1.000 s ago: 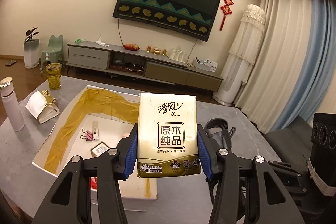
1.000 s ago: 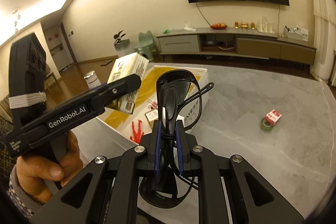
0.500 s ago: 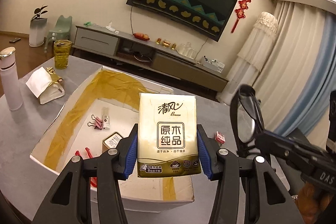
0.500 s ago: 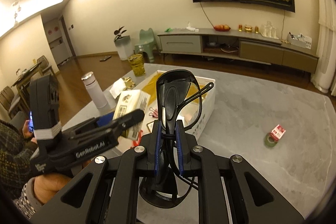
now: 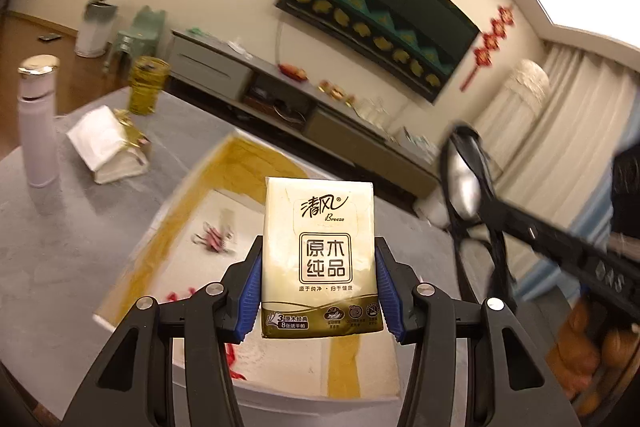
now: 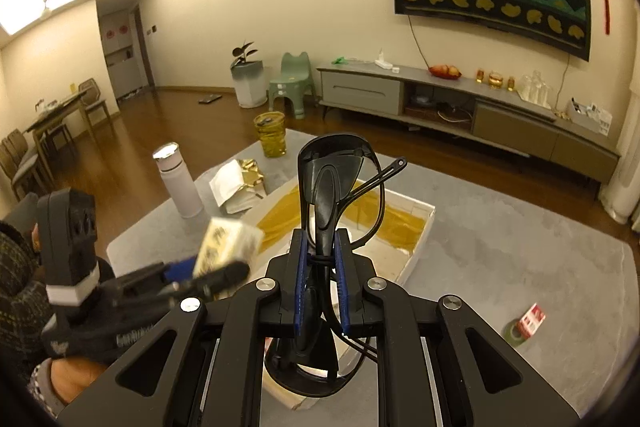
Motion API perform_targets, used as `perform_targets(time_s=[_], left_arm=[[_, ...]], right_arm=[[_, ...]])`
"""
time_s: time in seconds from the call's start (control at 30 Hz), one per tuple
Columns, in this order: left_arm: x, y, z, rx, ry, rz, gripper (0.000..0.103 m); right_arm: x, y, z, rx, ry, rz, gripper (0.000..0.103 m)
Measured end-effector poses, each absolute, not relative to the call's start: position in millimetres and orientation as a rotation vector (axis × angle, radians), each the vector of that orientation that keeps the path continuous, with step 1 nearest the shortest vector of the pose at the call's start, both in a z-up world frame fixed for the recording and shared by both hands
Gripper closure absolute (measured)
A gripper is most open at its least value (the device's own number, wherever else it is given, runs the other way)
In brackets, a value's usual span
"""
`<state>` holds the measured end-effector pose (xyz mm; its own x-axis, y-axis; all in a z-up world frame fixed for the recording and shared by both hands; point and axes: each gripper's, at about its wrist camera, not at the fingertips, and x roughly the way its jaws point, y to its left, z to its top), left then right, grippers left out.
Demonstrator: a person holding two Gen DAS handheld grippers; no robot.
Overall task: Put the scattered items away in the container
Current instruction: 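Carry the black glasses and tissue pack over the yellow-lined box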
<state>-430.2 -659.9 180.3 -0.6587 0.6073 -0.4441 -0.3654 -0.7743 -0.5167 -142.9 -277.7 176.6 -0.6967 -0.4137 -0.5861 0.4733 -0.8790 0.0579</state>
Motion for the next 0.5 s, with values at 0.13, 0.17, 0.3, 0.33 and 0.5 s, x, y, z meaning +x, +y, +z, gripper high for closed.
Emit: perform_targets(time_s=[0.13, 0.17, 0.3, 0.33, 0.5], left_arm=[[-432.4, -638.7, 180.0, -0.861, -0.478, 2.357, 0.051], [-432.9, -635.4, 179.8, -0.865, -0.472, 2.349, 0.052], [-435.2, -622.1, 177.4, -0.899, -0.424, 2.293, 0.051], [-435.5, -617.7, 176.0, -0.911, -0.406, 2.277, 0.051], [-436.8, -604.6, 166.7, -0.955, -0.362, 2.23, 0.051]], right_arm=[[-162.1, -281.8, 172.3, 0.874, 0.144, -2.498, 0.089], [-167.4, -283.1, 171.6, 0.881, 0.151, -2.493, 0.089], [-183.9, -290.0, 171.9, 0.882, 0.199, -2.488, 0.089], [-189.1, -292.3, 171.6, 0.883, 0.213, -2.487, 0.089], [-215.6, -302.7, 163.9, 0.908, 0.28, -2.459, 0.089]])
